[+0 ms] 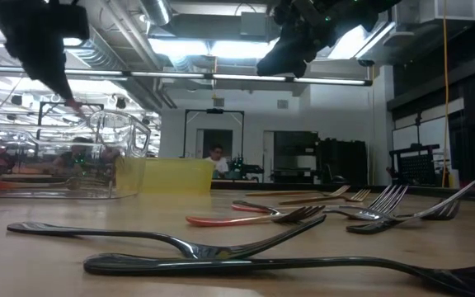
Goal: Sort silverware by color (type)
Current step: Put the orange fork into the transparent bin
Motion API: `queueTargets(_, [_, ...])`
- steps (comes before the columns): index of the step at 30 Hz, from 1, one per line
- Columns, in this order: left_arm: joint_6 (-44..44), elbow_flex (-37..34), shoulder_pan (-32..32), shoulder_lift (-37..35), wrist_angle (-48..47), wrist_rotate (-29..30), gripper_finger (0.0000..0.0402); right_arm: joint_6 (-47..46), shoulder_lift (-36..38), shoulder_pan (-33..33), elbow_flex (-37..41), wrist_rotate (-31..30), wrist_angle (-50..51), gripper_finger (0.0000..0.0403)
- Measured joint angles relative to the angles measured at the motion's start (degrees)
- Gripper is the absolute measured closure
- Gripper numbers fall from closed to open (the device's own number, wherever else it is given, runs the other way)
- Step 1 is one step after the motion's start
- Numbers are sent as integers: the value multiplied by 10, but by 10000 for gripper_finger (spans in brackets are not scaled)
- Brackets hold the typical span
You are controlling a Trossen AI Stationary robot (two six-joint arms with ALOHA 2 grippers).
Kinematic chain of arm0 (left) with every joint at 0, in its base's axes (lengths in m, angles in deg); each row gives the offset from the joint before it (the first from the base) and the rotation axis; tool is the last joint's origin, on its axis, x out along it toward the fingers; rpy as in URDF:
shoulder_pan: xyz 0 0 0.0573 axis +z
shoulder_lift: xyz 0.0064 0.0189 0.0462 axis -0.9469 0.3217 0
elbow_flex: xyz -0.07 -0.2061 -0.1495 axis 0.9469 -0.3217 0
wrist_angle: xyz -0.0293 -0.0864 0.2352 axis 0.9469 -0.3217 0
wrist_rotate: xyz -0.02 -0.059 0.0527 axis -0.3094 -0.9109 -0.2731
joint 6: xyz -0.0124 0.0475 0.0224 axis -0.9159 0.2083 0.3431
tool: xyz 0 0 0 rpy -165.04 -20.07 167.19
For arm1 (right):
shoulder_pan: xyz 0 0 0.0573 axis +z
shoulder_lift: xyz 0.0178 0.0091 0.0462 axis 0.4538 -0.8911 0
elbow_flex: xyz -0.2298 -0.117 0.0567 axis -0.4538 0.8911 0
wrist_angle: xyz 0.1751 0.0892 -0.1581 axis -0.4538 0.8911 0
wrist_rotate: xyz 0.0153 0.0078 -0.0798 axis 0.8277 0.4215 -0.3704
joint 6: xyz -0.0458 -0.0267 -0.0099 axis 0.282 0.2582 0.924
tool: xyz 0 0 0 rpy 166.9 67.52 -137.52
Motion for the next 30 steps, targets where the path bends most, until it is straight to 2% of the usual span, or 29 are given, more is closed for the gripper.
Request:
queueTargets(13, [-4, -52, 0, 0, 7, -23, 400, 0, 0, 0, 0, 0, 0, 302])
queueTargets(30, [-5, -57, 0, 0, -35, -91, 396, 0, 0, 0, 0, 0, 0, 302])
